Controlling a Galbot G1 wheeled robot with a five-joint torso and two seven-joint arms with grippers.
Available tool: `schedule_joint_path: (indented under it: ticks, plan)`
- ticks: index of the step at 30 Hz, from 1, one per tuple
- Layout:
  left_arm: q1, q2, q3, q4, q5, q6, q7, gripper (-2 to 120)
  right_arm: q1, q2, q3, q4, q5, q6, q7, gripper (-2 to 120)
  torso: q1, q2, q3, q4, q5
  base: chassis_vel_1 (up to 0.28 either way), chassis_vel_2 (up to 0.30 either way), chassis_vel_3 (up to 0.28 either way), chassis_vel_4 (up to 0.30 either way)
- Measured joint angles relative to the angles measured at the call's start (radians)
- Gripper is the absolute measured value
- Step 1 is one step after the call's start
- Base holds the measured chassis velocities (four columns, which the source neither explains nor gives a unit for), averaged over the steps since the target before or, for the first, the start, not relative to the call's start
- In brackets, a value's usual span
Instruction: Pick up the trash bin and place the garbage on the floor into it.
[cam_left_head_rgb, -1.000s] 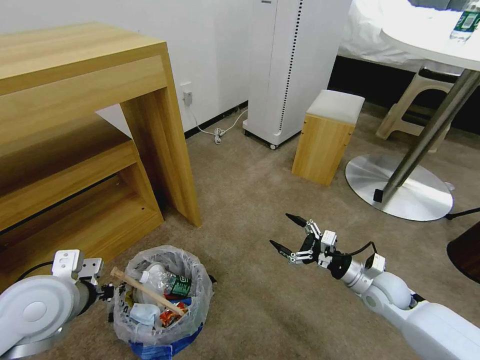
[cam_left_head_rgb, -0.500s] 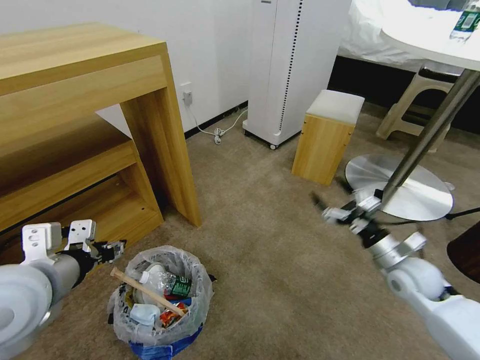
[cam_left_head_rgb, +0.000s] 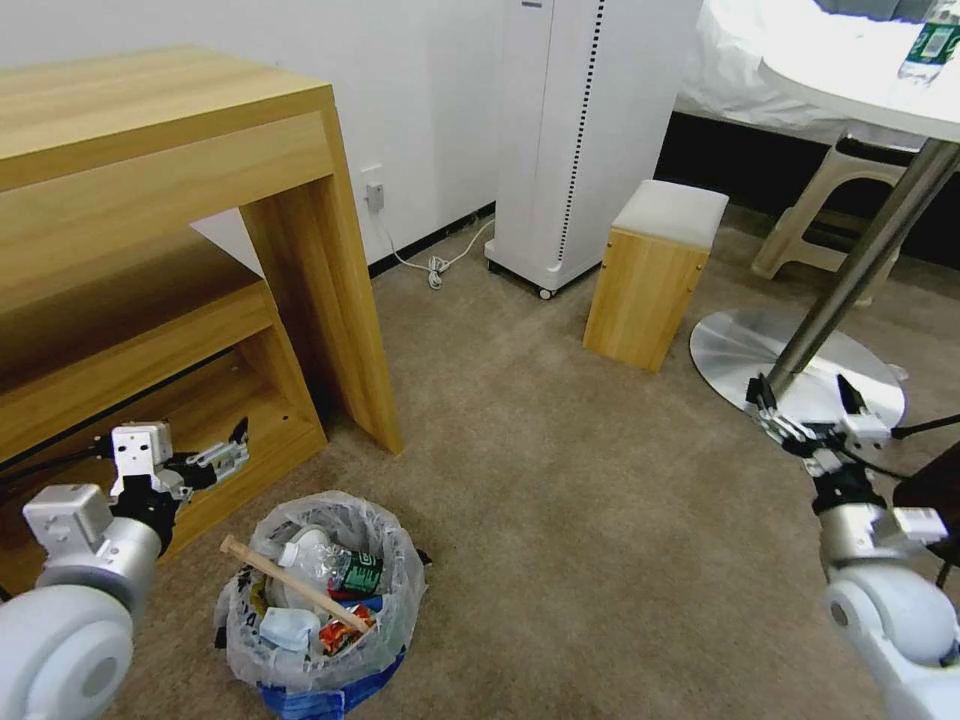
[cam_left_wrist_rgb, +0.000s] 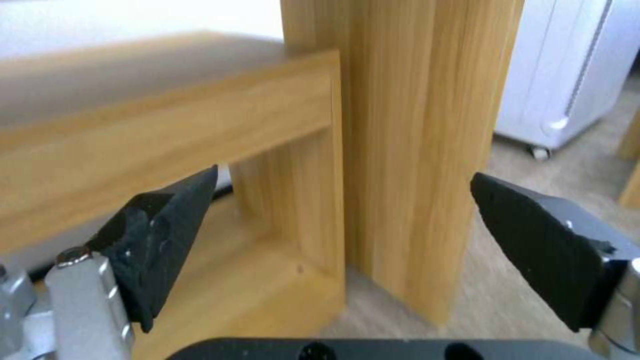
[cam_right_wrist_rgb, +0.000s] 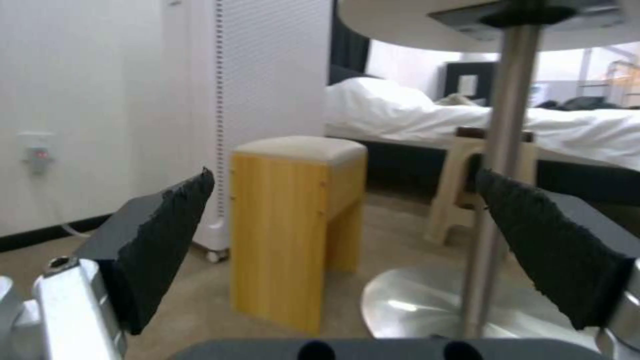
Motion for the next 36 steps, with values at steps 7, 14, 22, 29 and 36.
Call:
schedule_joint_path:
  ticks: [7,14,22,29,36]
  plan:
    - [-0.013,-0.171,0.042,0.072,0.189,-0.118,0.066,100,-0.018,0.176,0.020,-0.036,-0.086,0.054,0.033,100,0.000,0.000,0.000,0.0001,0.0002,0.000,0.000,0.000,0.000]
    - [-0.025,-0.299,0.041,0.131,0.314,-0.272,0.083,100,-0.040,0.265,0.020,-0.065,-0.175,0.111,0.020,100,0.000,0.000,0.000,-0.0001,-0.0002,0.000,0.000,0.000,0.000]
    - [-0.027,-0.403,0.049,0.170,0.359,-0.369,0.080,100,-0.042,0.343,0.016,-0.096,-0.286,0.154,0.018,100,0.000,0.000,0.000,0.0001,-0.0001,0.000,0.000,0.000,0.000]
    - [-0.032,-0.467,0.049,0.199,0.425,-0.433,0.079,100,-0.065,0.369,0.021,-0.093,-0.345,0.203,-0.003,100,0.000,0.000,0.000,0.0001,0.0000,0.000,0.000,0.000,0.000]
    - [-0.005,-0.453,0.051,0.200,0.422,-0.414,0.078,100,-0.100,0.343,0.054,-0.077,-0.358,0.224,-0.021,100,0.000,0.000,0.000,0.0000,-0.0001,0.000,0.000,0.000,0.000]
